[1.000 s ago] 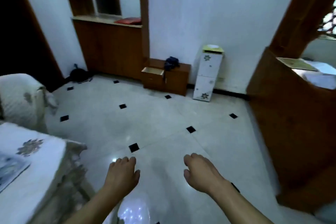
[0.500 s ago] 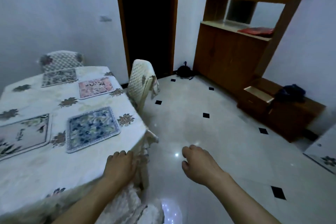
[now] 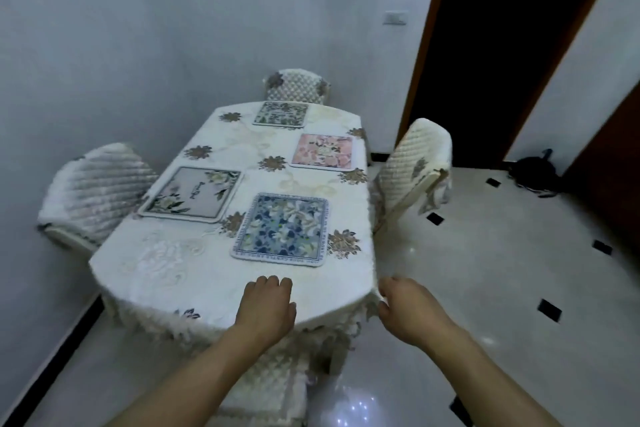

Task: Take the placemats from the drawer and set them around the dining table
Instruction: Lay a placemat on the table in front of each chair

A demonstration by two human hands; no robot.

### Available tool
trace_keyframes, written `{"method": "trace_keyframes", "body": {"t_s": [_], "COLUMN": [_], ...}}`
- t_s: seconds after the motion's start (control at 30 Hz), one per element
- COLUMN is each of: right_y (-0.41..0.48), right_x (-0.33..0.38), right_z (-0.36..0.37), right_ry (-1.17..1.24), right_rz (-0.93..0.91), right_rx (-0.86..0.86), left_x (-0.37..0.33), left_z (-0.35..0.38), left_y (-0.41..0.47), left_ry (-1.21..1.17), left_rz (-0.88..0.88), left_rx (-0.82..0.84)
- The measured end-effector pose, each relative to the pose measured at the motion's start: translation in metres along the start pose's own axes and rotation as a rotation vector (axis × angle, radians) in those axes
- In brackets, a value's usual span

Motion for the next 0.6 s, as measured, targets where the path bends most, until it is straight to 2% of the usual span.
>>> {"method": "trace_keyframes", "body": {"t_s": [0.27,0.43,0.6], "right_y": [0.089,0.144,0.2], "right_x": [-0.03,-0.031,-0.02], "right_z": [-0.025,-0.033,-0.024], "right_ry": [-0.09,-0.117,-0.161], "right_rz": [-0.325,-0.447,-0.488], "right_rx": [0.089,0.149,0.243], "left_x": [-0.008,-0.018,-0.004], "left_z": [0.006,0.01,0.018], "left_y": [-0.002,0.01,0.054], "left_ry": [-0.082,-0.129,-0.208], "left_rz": [-0.374,-0.484,-0.569], "left_rx": [0.087,0.112,0.099]}}
Point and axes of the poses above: each hand's wrist, its own y-axis towards the middle knuckle, its own z-axis out of the palm, x = y × z, the point moved 6 cm from there along y, towards the middle knuckle, and after that the axes turned 7 degrees about x, right-handed, at the moved point
